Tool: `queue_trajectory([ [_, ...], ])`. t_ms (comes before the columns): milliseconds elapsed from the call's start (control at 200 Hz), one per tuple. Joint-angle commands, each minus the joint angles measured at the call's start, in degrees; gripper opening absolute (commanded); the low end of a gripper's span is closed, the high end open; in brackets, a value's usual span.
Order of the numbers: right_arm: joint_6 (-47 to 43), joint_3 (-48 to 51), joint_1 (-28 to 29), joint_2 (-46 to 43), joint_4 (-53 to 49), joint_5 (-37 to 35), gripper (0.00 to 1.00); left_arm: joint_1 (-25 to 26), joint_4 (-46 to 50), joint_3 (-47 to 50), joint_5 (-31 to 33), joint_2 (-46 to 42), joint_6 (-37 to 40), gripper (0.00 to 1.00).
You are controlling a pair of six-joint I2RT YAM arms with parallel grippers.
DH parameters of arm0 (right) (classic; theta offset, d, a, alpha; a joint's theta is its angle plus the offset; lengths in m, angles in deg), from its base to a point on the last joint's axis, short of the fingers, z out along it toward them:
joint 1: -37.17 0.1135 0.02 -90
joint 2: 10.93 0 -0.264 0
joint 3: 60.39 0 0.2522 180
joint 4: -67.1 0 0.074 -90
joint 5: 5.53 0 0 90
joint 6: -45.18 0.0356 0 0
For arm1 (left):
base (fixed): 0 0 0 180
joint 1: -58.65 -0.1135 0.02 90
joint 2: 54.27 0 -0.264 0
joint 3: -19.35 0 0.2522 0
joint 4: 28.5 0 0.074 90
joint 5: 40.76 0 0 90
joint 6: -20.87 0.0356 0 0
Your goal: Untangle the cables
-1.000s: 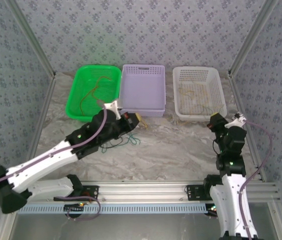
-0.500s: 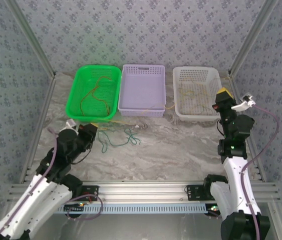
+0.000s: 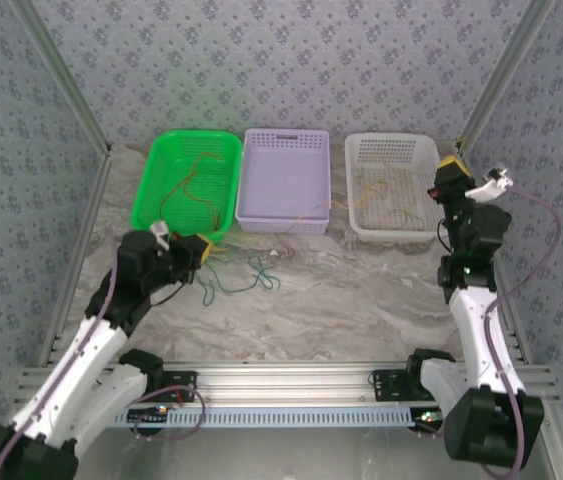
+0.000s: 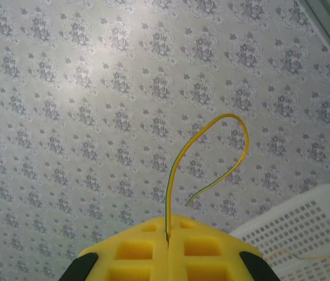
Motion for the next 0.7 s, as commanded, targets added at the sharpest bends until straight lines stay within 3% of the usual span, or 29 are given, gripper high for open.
queue_trajectory([
  [0,-0.7,-6.9,-0.7,3.8,4.2,-1.2,0.00,2.7,12.2,-1.7,-3.3,-0.7,19.6,0.00],
  [285,0.5,-18.6,-0.6,14.4,7.6,-0.6,0.00,5.0,21.8,2.4,-3.3,-5.7,35.1,0.00],
  [355,1.6,-21.3,-0.6,17.0,8.7,1.6,0.00,9.5,20.2,2.3,-1.8,-3.6,35.7,0.00],
  [515,2.5,-27.0,-1.0,22.5,12.5,4.9,0.00,22.4,22.1,-2.2,12.7,5.0,37.9,0.00],
  [695,1.0,-33.6,-1.6,25.9,11.5,5.3,0.00,31.8,20.5,-3.8,20.4,10.9,39.6,0.00],
])
